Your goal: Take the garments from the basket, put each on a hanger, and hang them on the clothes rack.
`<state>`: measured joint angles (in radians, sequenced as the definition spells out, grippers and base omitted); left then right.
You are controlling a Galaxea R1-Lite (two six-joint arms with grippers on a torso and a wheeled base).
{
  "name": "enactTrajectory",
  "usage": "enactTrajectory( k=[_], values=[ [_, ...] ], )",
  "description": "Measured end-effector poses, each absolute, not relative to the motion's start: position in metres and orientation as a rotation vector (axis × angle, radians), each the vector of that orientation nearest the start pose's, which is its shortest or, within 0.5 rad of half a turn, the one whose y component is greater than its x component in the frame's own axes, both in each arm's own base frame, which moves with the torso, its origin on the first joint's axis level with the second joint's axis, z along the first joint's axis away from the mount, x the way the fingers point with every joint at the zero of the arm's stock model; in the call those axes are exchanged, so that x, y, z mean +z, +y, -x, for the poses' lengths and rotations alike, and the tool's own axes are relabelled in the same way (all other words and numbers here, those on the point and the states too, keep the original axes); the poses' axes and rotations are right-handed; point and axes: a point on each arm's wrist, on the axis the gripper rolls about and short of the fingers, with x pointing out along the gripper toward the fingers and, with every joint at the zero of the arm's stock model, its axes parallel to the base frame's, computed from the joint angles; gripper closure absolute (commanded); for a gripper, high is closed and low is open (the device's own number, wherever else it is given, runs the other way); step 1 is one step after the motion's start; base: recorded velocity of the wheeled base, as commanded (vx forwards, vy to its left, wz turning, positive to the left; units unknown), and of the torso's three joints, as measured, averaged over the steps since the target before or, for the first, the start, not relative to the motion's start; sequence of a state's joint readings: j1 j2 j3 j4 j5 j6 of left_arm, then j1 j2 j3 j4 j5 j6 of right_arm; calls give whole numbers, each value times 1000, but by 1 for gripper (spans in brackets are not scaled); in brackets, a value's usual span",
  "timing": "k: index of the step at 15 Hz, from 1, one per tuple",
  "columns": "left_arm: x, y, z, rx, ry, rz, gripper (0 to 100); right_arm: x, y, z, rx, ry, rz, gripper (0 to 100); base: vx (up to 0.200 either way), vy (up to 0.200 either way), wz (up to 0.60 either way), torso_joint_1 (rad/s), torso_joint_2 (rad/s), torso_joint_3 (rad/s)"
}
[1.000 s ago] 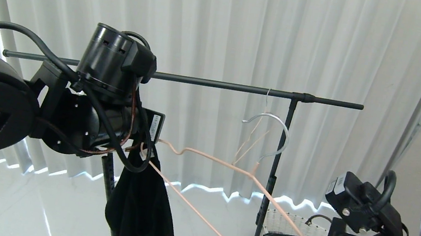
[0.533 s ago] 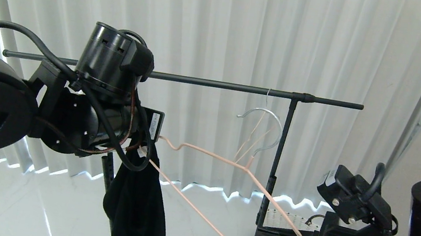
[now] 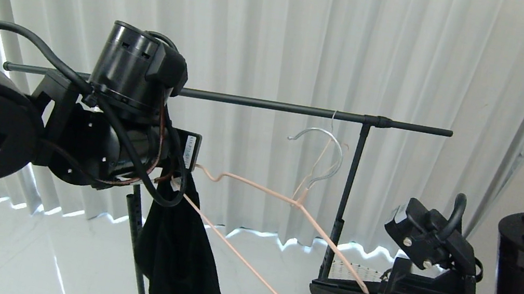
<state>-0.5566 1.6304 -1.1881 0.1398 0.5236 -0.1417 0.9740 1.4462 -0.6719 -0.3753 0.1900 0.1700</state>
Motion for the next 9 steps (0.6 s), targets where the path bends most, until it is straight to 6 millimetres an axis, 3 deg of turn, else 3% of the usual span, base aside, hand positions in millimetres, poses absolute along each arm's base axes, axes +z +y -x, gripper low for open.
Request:
enactTrajectory(
  k=[9],
  values=[
    [237,-144,-256,65,489,-177,100,189,197,-127,1128,498,7,100,0,0,0,0,0,0]
  ],
)
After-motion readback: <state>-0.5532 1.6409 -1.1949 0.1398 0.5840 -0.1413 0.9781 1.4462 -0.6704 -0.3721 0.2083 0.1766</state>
